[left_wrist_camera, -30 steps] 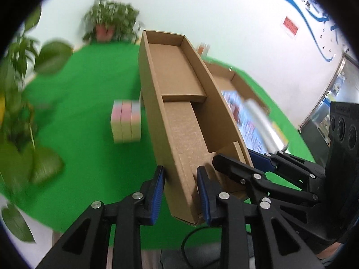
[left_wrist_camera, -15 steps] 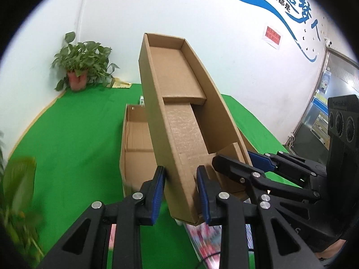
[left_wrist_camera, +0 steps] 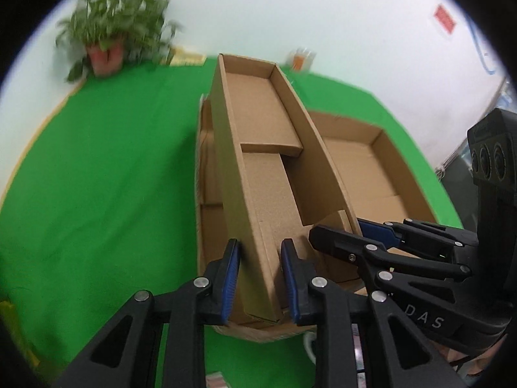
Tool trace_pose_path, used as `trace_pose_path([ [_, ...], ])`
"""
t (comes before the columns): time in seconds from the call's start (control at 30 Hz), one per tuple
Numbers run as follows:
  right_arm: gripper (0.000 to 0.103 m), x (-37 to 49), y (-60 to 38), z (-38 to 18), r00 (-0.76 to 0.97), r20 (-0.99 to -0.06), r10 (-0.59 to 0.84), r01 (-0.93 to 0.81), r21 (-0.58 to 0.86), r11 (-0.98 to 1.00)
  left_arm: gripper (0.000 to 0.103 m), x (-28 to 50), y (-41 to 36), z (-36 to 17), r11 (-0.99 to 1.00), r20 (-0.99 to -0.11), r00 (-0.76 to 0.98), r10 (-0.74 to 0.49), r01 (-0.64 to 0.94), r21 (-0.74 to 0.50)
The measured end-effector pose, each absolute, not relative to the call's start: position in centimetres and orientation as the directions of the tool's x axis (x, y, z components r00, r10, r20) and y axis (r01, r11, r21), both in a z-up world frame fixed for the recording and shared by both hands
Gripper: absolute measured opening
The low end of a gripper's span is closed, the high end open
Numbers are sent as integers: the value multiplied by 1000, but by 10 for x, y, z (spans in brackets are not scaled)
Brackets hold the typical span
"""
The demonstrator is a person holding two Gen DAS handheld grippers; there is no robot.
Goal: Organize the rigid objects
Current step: 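Lift the cardboard insert tray with the left tool and carry it over the box, then lower the insert tray into the box and open the left tool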
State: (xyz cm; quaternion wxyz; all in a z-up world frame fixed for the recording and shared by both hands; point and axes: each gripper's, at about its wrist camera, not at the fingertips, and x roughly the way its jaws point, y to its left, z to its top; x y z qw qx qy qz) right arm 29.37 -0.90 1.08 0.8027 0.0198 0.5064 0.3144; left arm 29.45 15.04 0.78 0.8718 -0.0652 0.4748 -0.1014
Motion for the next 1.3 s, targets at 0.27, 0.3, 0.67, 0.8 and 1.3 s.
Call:
trace_pose_path([
  [0.27,22,322,21,-71,107,-850,515,-409,435,802,22,293,158,-33,985,-868,467,-168,55,-161],
  [0.3,23,323,22,-72,109,-848,519,-415,435,799,22,290,158,-32,986,-870,466,-162,46,-159],
  [0.67,73,307,-61,-22,261,-770,582,-513,400,759,67,274,166,-11,1000,-814,580,-3,-14,-13],
  [0.8,75,313,-162,7,387,-730,563,-483,360,798,67,288,165,-30,998,-839,541,-54,-4,-67],
  [1.3,4,366,-313,-74,339,-901,272,-336,154,929,19,301,150,-58,998,-888,459,27,-56,1],
])
